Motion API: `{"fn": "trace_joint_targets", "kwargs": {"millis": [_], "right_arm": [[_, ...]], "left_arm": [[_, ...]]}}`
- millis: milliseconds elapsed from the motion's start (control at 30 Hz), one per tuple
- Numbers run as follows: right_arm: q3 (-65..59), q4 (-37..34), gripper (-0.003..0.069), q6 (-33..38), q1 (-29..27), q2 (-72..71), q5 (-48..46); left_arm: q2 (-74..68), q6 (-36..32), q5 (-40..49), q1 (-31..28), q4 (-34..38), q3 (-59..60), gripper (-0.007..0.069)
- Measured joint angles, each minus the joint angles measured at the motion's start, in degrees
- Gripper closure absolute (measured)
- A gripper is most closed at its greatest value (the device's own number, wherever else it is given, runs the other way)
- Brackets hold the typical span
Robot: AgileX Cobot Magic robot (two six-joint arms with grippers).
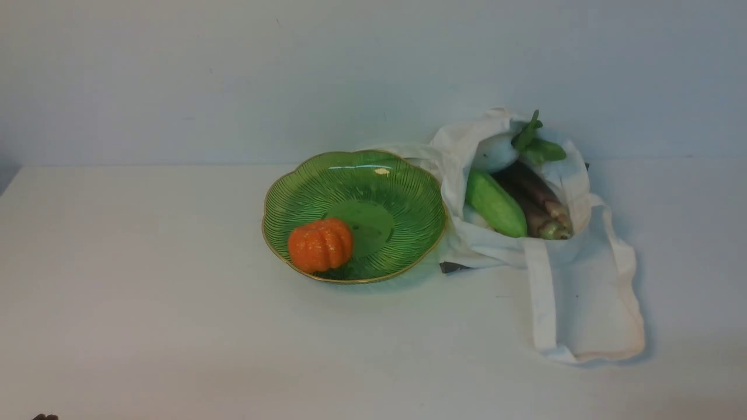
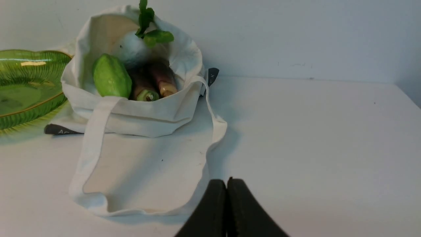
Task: Take vegetables from cloth bag on white table place on plate.
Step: 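Reach into the cloth bag and grasp the green vegetable inside with the right gripper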
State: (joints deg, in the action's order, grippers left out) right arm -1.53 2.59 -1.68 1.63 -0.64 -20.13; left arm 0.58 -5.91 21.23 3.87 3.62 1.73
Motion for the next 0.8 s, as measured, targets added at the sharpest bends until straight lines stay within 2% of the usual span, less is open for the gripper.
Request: {"fn": "trace_joint_targets", "kwargs": {"millis": [67,133,167,233,367,567,800], "right_arm": [[0.00,-1.62,0.0673,-0.92,0.00,0.00,0.00],[0.00,-7.64,0.0673,-4.41,0.00,0.00,0.19],[0.00,-8.37,0.0673,-4.76,0.00,0.00,0.19],[-0.01,-18.11,0.0673,-8.81,0.00,0.00,0.26],[-0.07,-28.73,0.0673,-11.18,0.00,0.00,0.26],[-0.07,-32.06,0.0673,-11.61,0.00,0.00,0.93],[6.87,-28.79,0.0673,-5.38,0.00,0.79,3.47]], "left_arm": [[0.00,0.00,0.00,0.00,0.00,0.00,0.0629],[0.00,0.00,0.00,0.00,0.00,0.00,0.0629],[0.00,0.00,0.00,0.00,0.00,0.00,0.0629],[0.00,0.00,0.00,0.00,0.00,0.00,0.0629],[0.00,0.00,0.00,0.00,0.00,0.00,0.0629],[0.00,0.00,0.00,0.00,0.00,0.00,0.0629],[0.00,0.00,0.00,0.00,0.00,0.00,0.0629]]}}
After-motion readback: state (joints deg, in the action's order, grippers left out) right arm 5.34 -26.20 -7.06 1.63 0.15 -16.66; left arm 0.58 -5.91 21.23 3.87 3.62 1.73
